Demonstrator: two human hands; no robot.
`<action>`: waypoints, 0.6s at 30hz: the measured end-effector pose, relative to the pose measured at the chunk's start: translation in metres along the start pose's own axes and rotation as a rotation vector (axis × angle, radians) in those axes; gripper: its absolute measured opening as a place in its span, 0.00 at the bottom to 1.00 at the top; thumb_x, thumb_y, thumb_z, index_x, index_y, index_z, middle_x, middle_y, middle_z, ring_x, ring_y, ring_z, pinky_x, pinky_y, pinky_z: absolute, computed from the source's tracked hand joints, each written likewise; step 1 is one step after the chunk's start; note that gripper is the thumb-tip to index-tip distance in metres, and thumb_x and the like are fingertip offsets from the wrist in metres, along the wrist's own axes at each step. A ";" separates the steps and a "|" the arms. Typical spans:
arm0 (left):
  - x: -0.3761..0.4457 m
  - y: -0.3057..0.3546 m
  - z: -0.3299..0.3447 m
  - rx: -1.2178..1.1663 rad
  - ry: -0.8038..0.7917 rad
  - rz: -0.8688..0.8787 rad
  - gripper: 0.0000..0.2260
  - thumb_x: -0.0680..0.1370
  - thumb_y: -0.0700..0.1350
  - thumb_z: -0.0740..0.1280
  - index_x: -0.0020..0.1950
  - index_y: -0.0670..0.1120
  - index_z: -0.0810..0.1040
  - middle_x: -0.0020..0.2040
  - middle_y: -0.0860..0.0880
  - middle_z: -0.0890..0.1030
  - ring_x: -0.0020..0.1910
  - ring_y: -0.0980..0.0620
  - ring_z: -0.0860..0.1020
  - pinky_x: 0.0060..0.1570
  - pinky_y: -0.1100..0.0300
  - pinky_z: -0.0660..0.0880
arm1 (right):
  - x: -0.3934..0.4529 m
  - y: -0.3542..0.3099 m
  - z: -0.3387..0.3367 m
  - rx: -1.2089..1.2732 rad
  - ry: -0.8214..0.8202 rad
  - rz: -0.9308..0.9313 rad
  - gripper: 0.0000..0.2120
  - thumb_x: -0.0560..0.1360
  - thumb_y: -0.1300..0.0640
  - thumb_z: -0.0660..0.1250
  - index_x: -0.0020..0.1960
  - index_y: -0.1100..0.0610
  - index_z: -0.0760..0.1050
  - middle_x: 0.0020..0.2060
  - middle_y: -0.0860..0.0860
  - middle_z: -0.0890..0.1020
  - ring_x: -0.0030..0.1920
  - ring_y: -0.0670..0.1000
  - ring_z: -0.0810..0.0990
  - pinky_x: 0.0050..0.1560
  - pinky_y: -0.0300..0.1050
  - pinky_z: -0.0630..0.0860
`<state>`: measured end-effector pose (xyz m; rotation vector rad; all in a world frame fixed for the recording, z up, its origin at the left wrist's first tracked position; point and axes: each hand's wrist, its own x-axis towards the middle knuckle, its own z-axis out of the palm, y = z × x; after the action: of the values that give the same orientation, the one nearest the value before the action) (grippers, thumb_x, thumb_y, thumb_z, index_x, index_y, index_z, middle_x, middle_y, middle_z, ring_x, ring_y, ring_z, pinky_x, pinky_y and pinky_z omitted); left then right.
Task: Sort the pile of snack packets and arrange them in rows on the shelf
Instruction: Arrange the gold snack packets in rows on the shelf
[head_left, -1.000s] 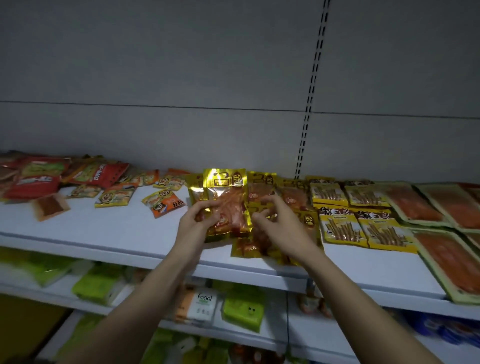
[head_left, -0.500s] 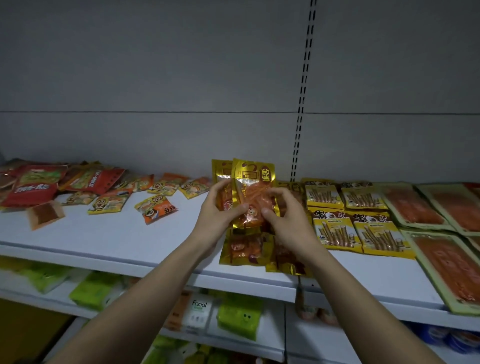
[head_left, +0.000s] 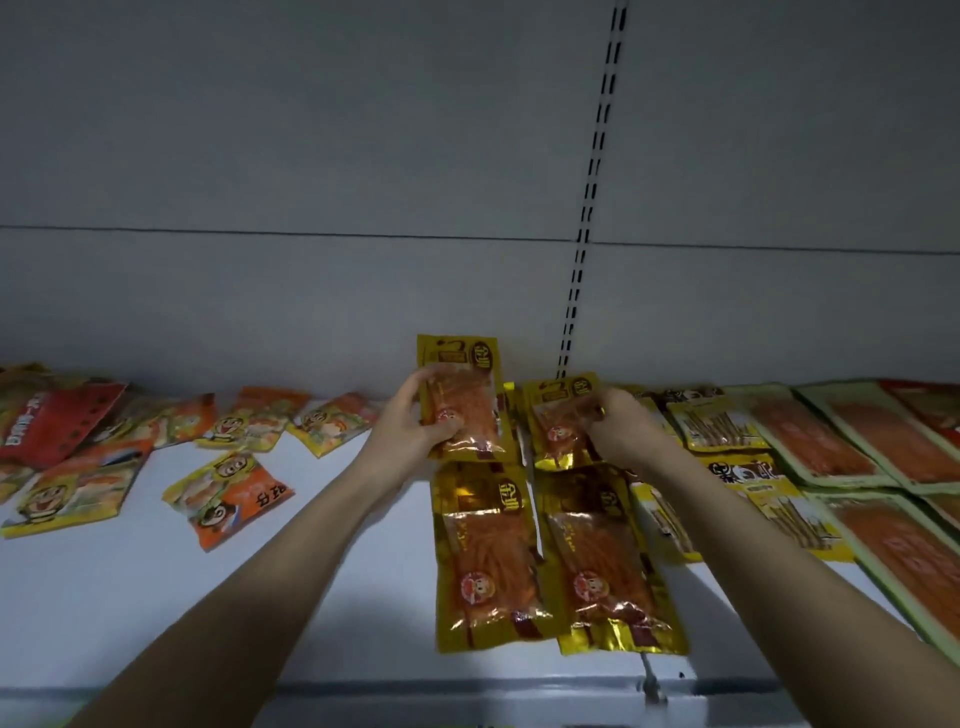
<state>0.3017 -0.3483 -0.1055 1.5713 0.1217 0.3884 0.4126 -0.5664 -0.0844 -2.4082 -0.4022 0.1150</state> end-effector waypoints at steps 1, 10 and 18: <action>0.004 -0.002 -0.001 0.017 -0.016 0.002 0.22 0.76 0.29 0.69 0.67 0.45 0.74 0.54 0.55 0.82 0.50 0.57 0.84 0.44 0.60 0.82 | 0.005 -0.001 0.001 -0.040 -0.019 -0.007 0.13 0.82 0.62 0.58 0.51 0.50 0.80 0.44 0.44 0.81 0.37 0.48 0.77 0.29 0.38 0.72; 0.027 -0.006 0.003 0.157 0.015 -0.047 0.15 0.77 0.34 0.71 0.61 0.46 0.77 0.52 0.56 0.80 0.40 0.68 0.82 0.38 0.71 0.76 | 0.013 -0.008 0.023 -0.675 0.119 -0.081 0.16 0.80 0.53 0.63 0.66 0.57 0.73 0.66 0.59 0.66 0.67 0.64 0.65 0.59 0.58 0.71; 0.031 -0.018 0.024 0.593 0.008 -0.128 0.20 0.77 0.42 0.72 0.68 0.49 0.78 0.60 0.46 0.81 0.54 0.50 0.81 0.52 0.61 0.79 | 0.005 -0.006 0.018 -0.516 -0.050 -0.233 0.15 0.80 0.49 0.65 0.66 0.46 0.76 0.65 0.52 0.75 0.68 0.60 0.68 0.62 0.56 0.73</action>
<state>0.3411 -0.3600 -0.1179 2.1314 0.3675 0.2688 0.4119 -0.5492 -0.0944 -2.8397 -0.8141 -0.0395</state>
